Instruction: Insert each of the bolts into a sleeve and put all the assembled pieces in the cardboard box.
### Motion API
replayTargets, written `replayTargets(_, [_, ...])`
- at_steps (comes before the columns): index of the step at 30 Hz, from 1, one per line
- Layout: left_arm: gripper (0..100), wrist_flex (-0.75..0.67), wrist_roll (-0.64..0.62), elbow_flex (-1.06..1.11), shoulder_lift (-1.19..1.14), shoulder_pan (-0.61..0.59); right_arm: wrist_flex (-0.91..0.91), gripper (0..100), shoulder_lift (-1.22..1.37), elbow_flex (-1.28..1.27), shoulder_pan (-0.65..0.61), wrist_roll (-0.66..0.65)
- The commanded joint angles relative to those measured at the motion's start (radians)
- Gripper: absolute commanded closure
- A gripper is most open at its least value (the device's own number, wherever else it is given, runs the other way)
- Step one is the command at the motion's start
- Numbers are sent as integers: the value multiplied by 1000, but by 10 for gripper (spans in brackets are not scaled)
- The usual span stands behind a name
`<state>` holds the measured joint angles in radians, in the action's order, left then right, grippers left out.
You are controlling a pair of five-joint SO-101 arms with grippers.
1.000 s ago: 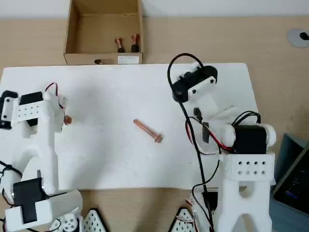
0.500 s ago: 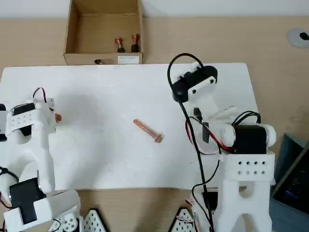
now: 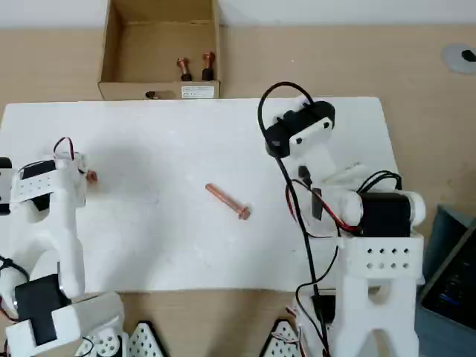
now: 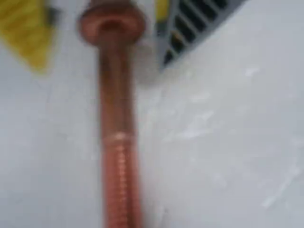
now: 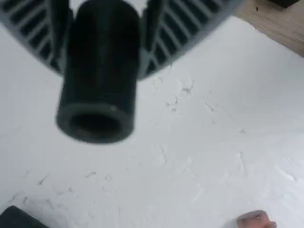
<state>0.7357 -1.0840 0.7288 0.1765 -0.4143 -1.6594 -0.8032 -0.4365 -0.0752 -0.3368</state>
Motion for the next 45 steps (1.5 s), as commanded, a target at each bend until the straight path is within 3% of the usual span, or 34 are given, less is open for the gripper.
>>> replayTargets(1, [786, 87, 41, -74, 16, 14, 12, 988, -25, 4, 13, -5])
replayTargets(9, [910, 545, 290, -397, 16, 37, 12, 988, -31, 7, 15, -3])
replayTargets(15, [999, 812, 654, -681, 8, 28, 12, 988, -31, 8, 15, 2])
replayTargets(21, [998, 882, 1042, -790, 8, 29, 12, 988, -31, 8, 15, 0])
replayTargets(27, [998, 895, 1459, -760, 8, 29, 12, 988, -31, 5, 15, -2])
replayTargets(36, [997, 873, 1941, -715, -105, 8, 12, 988, -31, 2, 15, -2])
replayTargets(40, [996, 876, 2108, -732, -189, -3, 12, 988, -31, -24, 15, -2])
replayTargets(45, [964, 875, 2206, -832, -248, -5, -15, 988, -31, -44, 15, -3])
